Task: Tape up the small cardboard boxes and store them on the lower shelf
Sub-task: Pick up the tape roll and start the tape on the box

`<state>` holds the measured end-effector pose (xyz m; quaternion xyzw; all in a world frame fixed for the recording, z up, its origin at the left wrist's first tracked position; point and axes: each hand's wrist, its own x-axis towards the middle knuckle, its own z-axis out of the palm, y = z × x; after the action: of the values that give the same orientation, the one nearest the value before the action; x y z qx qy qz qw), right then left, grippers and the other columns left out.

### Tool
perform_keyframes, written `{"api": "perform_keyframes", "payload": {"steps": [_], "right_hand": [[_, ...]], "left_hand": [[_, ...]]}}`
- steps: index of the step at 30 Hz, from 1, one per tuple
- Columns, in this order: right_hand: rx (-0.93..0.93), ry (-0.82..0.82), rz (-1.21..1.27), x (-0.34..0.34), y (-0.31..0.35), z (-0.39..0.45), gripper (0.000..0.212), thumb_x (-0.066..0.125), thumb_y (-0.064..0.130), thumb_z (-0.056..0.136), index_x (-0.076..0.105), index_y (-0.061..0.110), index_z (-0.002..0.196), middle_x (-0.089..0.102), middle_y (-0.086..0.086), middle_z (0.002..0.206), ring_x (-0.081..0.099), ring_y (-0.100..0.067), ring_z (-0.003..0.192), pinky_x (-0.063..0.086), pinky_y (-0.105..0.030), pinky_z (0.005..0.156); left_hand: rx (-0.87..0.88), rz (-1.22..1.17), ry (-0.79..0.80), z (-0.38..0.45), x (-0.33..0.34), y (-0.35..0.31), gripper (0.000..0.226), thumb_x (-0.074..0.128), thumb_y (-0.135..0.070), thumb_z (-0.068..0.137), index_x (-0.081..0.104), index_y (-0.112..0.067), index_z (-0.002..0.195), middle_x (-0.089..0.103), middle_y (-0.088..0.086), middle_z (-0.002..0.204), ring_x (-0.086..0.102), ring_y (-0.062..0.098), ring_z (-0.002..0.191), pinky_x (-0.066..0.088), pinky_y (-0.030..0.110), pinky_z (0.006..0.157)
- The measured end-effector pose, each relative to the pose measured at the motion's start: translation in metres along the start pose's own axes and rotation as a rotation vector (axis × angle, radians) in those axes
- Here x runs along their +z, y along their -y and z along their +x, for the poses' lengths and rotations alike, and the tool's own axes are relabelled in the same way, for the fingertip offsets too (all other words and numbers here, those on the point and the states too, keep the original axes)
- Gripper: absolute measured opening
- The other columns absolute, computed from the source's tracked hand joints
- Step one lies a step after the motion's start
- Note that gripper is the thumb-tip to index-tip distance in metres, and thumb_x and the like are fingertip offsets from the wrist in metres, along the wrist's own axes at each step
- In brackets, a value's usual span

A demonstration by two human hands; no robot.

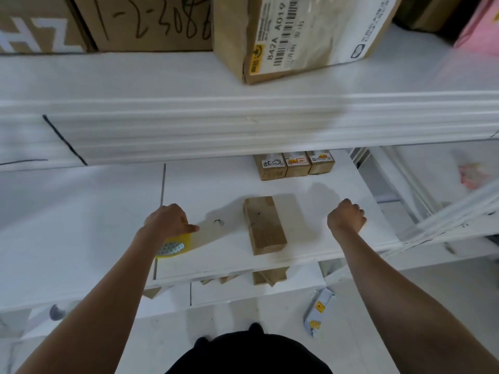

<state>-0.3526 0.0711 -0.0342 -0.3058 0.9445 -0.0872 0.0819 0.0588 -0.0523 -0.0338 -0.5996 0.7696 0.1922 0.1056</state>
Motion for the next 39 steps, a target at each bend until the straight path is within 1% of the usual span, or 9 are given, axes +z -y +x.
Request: {"api": "perform_keyframes", "payload": {"steps": [2,7,13,17,24,29,32,35,39], "right_hand": [[-0.025,0.028,-0.089,-0.002,-0.012,0.01,0.029,0.056,0.006,0.093,0.056,0.004,0.122,0.057,-0.021,0.127,0.051,-0.036,0.12,0.04,-0.043,0.101],[0.0,0.122,-0.204,-0.005,-0.034,0.026,0.04,0.056,0.005,0.094,0.052,0.007,0.134,0.049,-0.021,0.137,0.045,-0.036,0.127,0.037,-0.041,0.106],[0.01,0.163,-0.183,-0.002,-0.042,0.036,0.041,0.057,0.002,0.093,0.051,0.003,0.134,0.053,-0.021,0.135,0.048,-0.035,0.126,0.039,-0.043,0.106],[0.017,0.142,-0.182,0.0,-0.045,0.041,0.042,0.059,0.003,0.092,0.051,0.002,0.133,0.052,-0.022,0.135,0.048,-0.036,0.126,0.038,-0.045,0.107],[0.07,0.199,-0.158,0.005,-0.048,0.051,0.039,0.057,-0.002,0.093,0.052,-0.004,0.132,0.049,-0.028,0.136,0.048,-0.042,0.125,0.037,-0.049,0.108],[0.071,0.224,-0.151,0.003,-0.043,0.052,0.041,0.059,-0.001,0.093,0.052,-0.006,0.132,0.049,-0.029,0.137,0.048,-0.042,0.126,0.04,-0.048,0.108],[0.075,0.248,-0.146,0.001,-0.041,0.051,0.04,0.062,0.002,0.092,0.053,-0.005,0.131,0.053,-0.027,0.136,0.05,-0.043,0.127,0.041,-0.048,0.107],[0.114,0.292,-0.109,-0.004,-0.039,0.047,0.043,0.072,0.012,0.088,0.055,-0.001,0.126,0.058,-0.022,0.129,0.055,-0.04,0.122,0.045,-0.044,0.103],[0.09,0.376,-0.017,-0.009,-0.028,0.043,0.046,0.082,0.016,0.082,0.061,-0.006,0.117,0.066,-0.02,0.108,0.066,-0.037,0.104,0.054,-0.038,0.085]], "left_hand": [[0.001,-0.015,-0.013,0.002,0.001,0.001,0.048,0.071,-0.069,0.078,0.079,-0.024,0.093,0.073,-0.001,0.103,0.065,0.024,0.102,0.05,0.032,0.082],[-0.004,-0.037,-0.035,0.0,0.001,0.003,0.048,0.073,-0.065,0.079,0.08,-0.021,0.094,0.074,0.001,0.101,0.063,0.024,0.097,0.049,0.032,0.081],[-0.024,-0.069,-0.034,-0.003,-0.002,0.003,0.045,0.074,-0.065,0.078,0.079,-0.023,0.094,0.072,-0.001,0.098,0.057,0.02,0.089,0.048,0.032,0.079],[-0.014,-0.075,-0.014,-0.006,-0.004,0.002,0.046,0.073,-0.065,0.079,0.079,-0.022,0.096,0.071,-0.002,0.099,0.06,0.02,0.092,0.052,0.035,0.085],[-0.024,-0.105,-0.008,-0.011,-0.007,0.001,0.047,0.074,-0.063,0.079,0.079,-0.02,0.097,0.066,-0.005,0.09,0.053,0.017,0.089,0.047,0.032,0.081],[-0.018,-0.101,-0.015,-0.014,-0.007,0.002,0.047,0.074,-0.063,0.08,0.079,-0.019,0.096,0.072,-0.001,0.098,0.061,0.022,0.097,0.048,0.031,0.081],[-0.025,-0.114,-0.014,-0.014,-0.007,0.002,0.047,0.075,-0.062,0.079,0.079,-0.019,0.096,0.073,0.0,0.097,0.057,0.019,0.09,0.049,0.032,0.081],[-0.028,-0.113,-0.008,-0.015,-0.009,0.001,0.047,0.075,-0.061,0.08,0.079,-0.018,0.097,0.073,0.001,0.098,0.06,0.02,0.092,0.051,0.034,0.083],[-0.031,-0.109,-0.009,-0.015,-0.008,0.001,0.048,0.074,-0.062,0.08,0.079,-0.018,0.097,0.073,0.001,0.099,0.063,0.022,0.099,0.052,0.035,0.084]]}}
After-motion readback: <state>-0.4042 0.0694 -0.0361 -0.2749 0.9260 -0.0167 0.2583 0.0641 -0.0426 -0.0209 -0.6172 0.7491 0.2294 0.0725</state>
